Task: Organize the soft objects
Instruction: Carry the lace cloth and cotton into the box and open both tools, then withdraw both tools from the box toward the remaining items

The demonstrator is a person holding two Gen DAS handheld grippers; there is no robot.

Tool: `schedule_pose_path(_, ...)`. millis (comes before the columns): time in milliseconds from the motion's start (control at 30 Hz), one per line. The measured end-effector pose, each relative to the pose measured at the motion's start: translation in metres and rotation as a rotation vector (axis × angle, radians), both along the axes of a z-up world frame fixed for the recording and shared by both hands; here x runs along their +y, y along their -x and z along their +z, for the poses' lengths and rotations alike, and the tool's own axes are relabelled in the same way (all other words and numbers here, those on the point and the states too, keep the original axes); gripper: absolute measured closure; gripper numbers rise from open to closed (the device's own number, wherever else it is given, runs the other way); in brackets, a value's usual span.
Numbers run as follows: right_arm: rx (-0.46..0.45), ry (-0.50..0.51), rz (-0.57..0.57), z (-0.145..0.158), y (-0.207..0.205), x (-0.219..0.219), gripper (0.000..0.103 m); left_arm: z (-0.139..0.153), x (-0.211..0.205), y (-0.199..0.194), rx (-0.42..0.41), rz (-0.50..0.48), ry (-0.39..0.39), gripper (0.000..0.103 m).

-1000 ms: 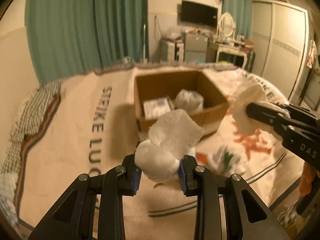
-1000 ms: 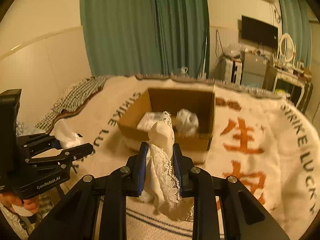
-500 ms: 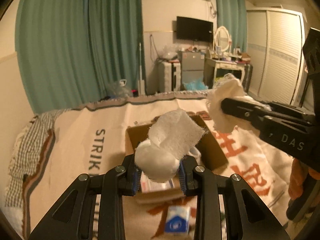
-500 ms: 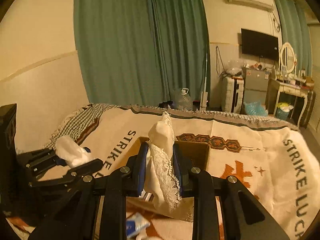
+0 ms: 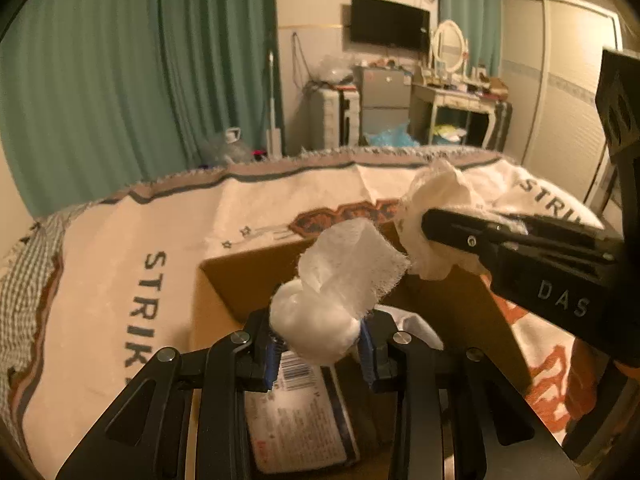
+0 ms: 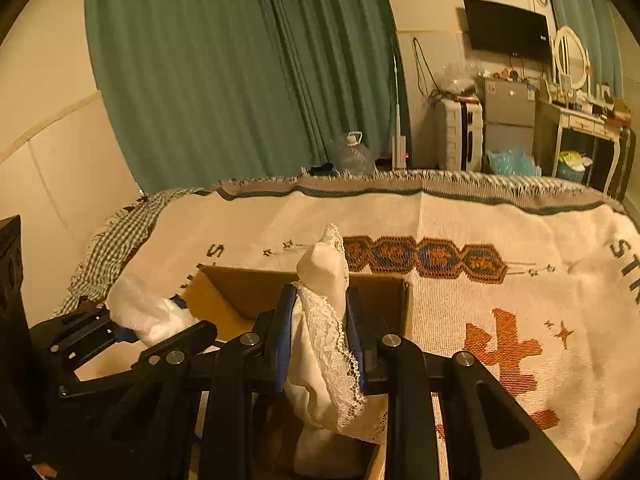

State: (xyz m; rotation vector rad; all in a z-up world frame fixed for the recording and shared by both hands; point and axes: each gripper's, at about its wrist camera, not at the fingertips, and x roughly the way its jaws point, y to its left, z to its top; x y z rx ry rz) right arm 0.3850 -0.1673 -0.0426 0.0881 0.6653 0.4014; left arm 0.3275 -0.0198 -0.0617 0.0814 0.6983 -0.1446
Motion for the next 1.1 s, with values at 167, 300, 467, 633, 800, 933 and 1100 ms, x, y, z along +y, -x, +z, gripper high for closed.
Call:
schedule_pose_path(167, -0.002, -0.007, -0.028, -0.003, -0.004, -0.008, 0.041, -0.007, -0.012, 0.001, 0.004, 0.007, -0.057, 0.057)
schedule_pose_path(300, -0.028, -0.045, -0.051, 0.020, 0.013, -0.022, 0.033, 0.013, -0.012, 0.019, -0.044, 0.036, -0.081, 0.042)
schedule_pose_path(467, -0.113, 0.030, -0.080, 0.075, 0.057, -0.035, 0.027, 0.065, -0.006, 0.060, -0.127, 0.047, -0.071, 0.041)
schedule_pose_path(633, -0.188, 0.023, -0.091, 0.128, 0.113, -0.051, 0.017, 0.126, 0.005, 0.121, -0.273, 0.089, -0.042, 0.012)
schedule_pose_path(800, -0.243, 0.054, -0.094, 0.156, 0.167, -0.058, 0.000, 0.156, 0.015, 0.166, -0.318, 0.118, -0.020, 0.008)
schedule_pose_path(933, -0.258, 0.073, -0.084, 0.156, 0.203, -0.062, 0.000, 0.156, 0.019, 0.196, -0.341, 0.127, -0.015, 0.008)
schedule_pose_path(1100, -0.230, 0.090, -0.036, 0.129, 0.228, -0.060, 0.000, 0.131, 0.016, 0.216, -0.300, 0.109, -0.015, 0.008)
